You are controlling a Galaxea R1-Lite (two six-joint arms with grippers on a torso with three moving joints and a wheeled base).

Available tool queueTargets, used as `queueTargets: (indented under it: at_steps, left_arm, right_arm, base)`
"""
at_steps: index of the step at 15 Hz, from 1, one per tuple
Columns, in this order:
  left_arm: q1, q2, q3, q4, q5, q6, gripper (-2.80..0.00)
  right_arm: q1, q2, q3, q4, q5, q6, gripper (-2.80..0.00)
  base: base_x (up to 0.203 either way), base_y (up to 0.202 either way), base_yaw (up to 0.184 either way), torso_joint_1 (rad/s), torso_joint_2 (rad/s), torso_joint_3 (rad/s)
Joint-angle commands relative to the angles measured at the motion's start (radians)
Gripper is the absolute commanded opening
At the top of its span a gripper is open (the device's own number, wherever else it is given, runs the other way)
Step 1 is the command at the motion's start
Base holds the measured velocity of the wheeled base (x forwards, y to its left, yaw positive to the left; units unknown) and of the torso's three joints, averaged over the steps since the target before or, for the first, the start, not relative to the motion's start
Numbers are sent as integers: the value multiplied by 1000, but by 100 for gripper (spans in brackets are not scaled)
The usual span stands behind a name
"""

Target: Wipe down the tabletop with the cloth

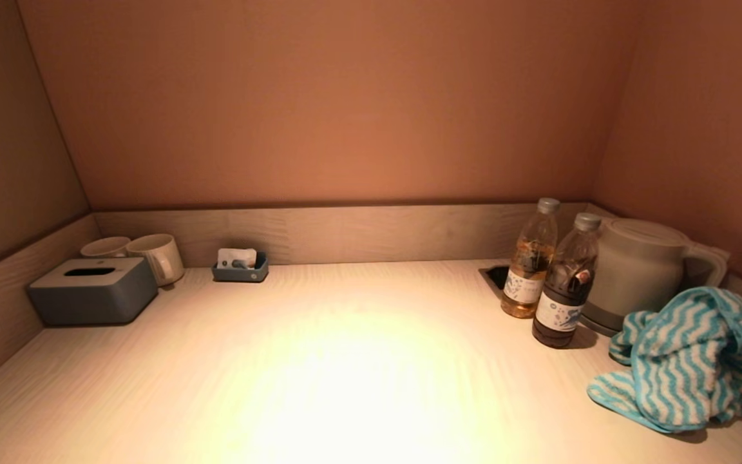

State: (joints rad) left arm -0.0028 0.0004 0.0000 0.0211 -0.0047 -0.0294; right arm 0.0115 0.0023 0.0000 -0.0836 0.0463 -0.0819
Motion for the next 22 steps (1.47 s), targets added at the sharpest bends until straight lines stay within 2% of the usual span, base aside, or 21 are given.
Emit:
queueTargets:
  at_steps: [1,22]
  left_arm:
    - [0,0,0,0,0,-1,-280]
    - [0,0,0,0,0,-1,-280]
  right_arm:
    - [1,-1,-1,96,-9,0,-280]
    - [1,-1,0,90,-13,21,-280]
  base:
    - [0,0,0,0,0,0]
    - [0,0,0,0,0,0]
